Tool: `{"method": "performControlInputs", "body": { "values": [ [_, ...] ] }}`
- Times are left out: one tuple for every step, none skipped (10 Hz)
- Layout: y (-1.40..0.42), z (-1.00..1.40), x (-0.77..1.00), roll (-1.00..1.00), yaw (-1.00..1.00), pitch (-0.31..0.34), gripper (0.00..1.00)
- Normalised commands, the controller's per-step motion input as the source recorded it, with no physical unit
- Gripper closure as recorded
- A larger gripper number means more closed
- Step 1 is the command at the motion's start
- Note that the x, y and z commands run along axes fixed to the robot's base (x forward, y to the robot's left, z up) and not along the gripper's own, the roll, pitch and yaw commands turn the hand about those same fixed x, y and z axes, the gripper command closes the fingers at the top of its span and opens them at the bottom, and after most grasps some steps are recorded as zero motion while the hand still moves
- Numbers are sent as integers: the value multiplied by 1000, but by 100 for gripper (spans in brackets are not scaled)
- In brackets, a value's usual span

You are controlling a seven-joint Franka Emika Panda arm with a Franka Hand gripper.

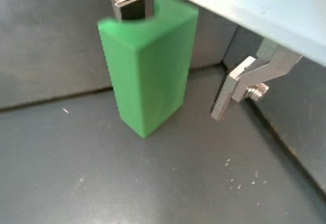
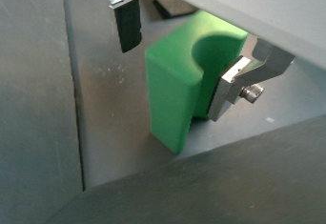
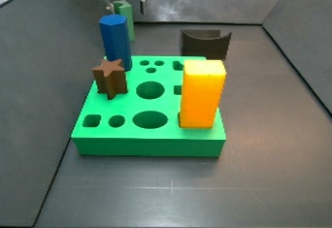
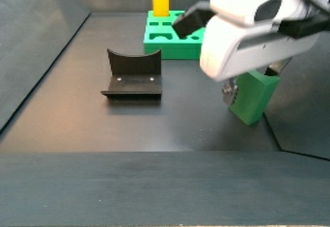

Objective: Pick up the arch object. Move up. Move to above the board. Insert the arch object.
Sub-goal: Pick up the arch object.

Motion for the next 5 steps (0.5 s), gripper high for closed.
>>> {"method": "performControlInputs", "body": {
  "values": [
    [31, -54, 0, -43, -9, -63, 0],
    [0, 0, 0, 0, 0, 0, 0],
    [0, 0, 0, 0, 0, 0, 100],
    [0, 0, 0, 0, 0, 0, 100],
    [0, 0, 0, 0, 0, 0, 100]
  ]
}}
